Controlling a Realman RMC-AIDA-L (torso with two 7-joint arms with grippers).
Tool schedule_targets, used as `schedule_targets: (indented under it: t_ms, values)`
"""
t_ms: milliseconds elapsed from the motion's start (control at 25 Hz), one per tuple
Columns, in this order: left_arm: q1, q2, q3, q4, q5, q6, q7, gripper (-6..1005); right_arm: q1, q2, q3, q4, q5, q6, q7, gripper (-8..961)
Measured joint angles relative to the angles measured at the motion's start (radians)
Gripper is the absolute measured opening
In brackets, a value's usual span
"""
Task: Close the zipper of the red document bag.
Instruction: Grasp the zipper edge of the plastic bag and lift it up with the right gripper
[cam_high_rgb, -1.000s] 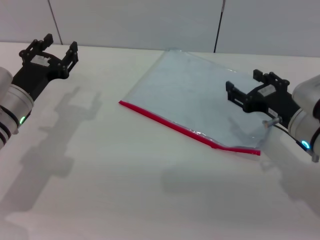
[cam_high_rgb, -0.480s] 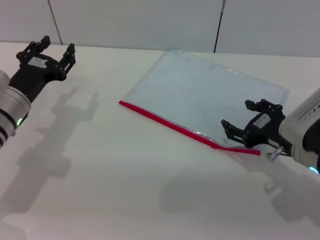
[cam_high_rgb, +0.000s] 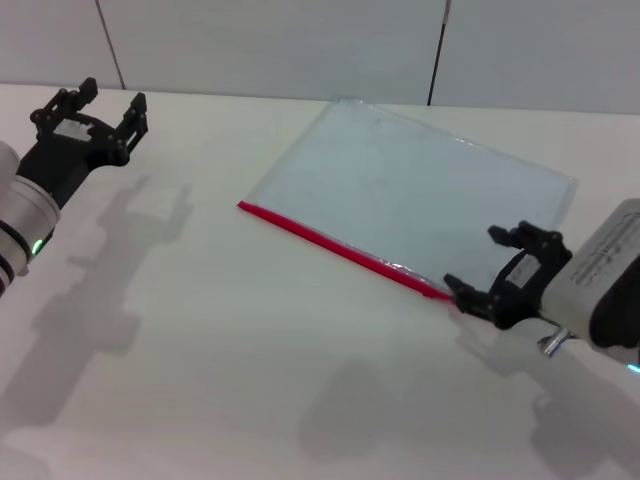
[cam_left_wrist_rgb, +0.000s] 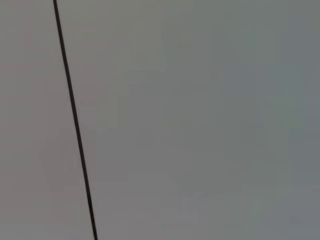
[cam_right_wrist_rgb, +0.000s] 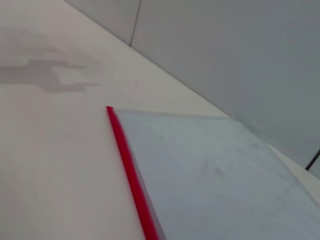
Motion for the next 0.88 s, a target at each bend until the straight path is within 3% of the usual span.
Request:
schedule_targets:
  t_ms: [360, 480, 760, 880]
  values:
    - [-0.001, 0.0, 0.0, 0.001, 0.005, 0.003, 0.0, 622, -0.046, 0.142, 0.158, -0.004, -0.001, -0.199, -0.238, 779]
    - [-0.001, 0.0, 0.0, 0.001, 0.01, 0.003, 0.0, 621, -0.048, 0.155, 0.199, -0.002, 0.001, -0.258, -0.278, 778]
    - [-0.002, 0.0, 0.0, 0.002, 0.012, 0.004, 0.0, 618, -0.044, 0.156, 0.227, 0.009, -0.003, -0.283, -0.284, 693]
    - [-0.002, 0.0, 0.0, 0.002, 0.012, 0.005, 0.0, 617, -0.043, 0.156, 0.245, 0.013, -0.029, -0.308, -0.281, 700]
